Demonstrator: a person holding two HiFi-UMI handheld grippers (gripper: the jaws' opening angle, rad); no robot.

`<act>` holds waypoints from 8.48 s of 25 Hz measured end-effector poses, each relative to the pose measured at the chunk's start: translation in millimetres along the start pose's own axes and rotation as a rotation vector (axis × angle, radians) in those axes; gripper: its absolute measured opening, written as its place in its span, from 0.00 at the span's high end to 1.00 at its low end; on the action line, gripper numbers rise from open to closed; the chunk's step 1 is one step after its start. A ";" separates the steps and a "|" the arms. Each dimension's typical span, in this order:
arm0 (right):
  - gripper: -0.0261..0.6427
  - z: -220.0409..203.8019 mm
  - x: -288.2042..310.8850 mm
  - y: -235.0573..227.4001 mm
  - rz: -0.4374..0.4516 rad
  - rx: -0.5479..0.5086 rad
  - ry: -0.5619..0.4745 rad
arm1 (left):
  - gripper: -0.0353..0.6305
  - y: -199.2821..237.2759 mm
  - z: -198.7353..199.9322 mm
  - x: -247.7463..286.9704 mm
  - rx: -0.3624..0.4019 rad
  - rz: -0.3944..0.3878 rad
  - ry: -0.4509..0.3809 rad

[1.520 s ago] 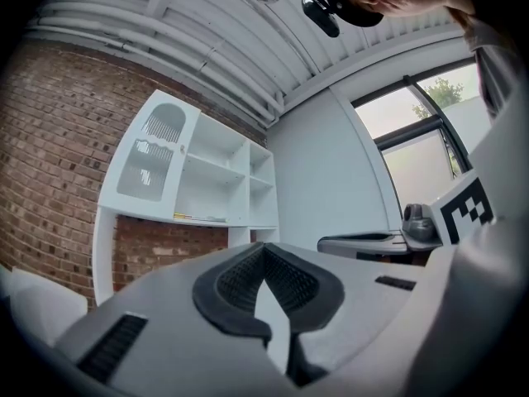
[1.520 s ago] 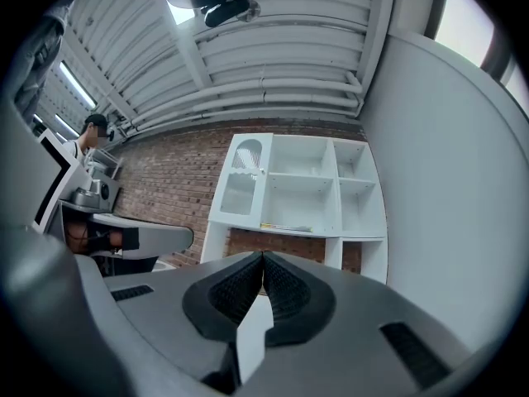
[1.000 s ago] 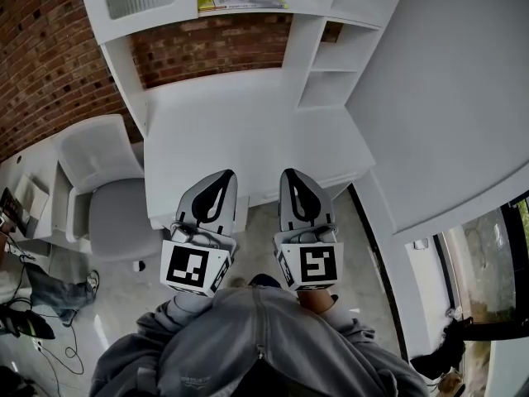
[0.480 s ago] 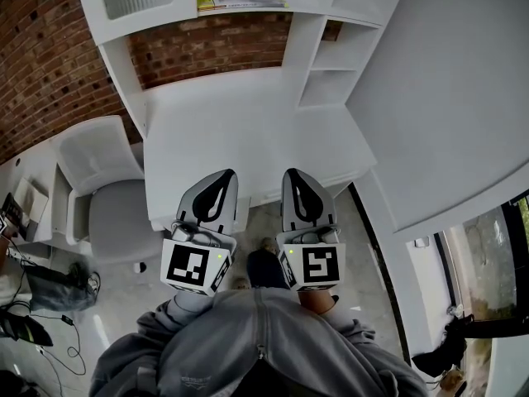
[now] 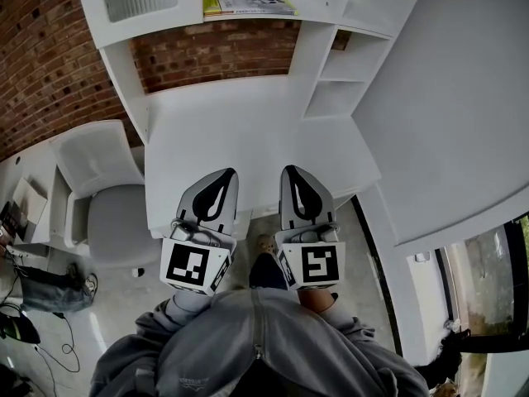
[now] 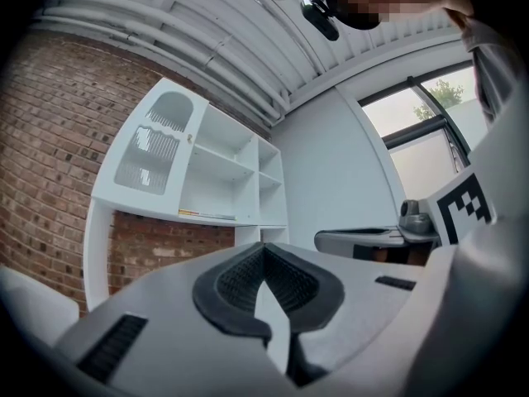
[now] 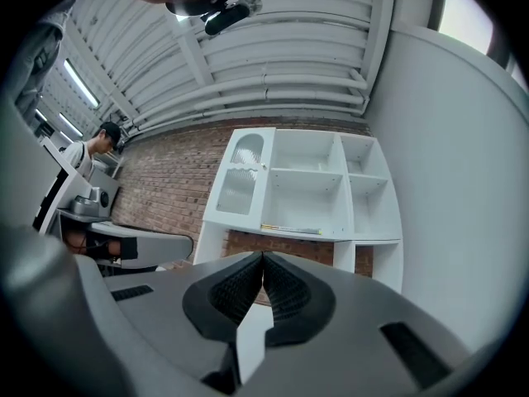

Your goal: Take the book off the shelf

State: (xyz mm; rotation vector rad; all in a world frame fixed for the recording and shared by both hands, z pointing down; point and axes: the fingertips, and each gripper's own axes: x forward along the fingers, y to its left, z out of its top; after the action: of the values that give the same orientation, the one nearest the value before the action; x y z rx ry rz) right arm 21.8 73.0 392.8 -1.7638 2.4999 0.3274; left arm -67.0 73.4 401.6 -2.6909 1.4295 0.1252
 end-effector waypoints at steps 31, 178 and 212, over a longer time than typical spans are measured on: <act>0.92 -39.8 221.9 -108.4 0.262 0.016 -0.021 | 0.94 89.6 -8.0 212.4 0.028 0.210 0.000; 0.84 -13.6 408.1 -139.8 0.504 -1.086 0.069 | 0.76 276.9 23.3 407.4 1.391 0.281 0.552; 0.72 -35.6 477.4 -166.6 0.311 -1.275 0.158 | 0.82 261.7 29.4 401.0 1.379 0.270 0.646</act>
State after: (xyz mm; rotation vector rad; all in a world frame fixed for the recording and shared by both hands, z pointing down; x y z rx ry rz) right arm 17.5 -428.9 321.7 -1.5487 2.8358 2.2549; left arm -61.1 -398.5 315.0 -1.3833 1.1958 -1.2766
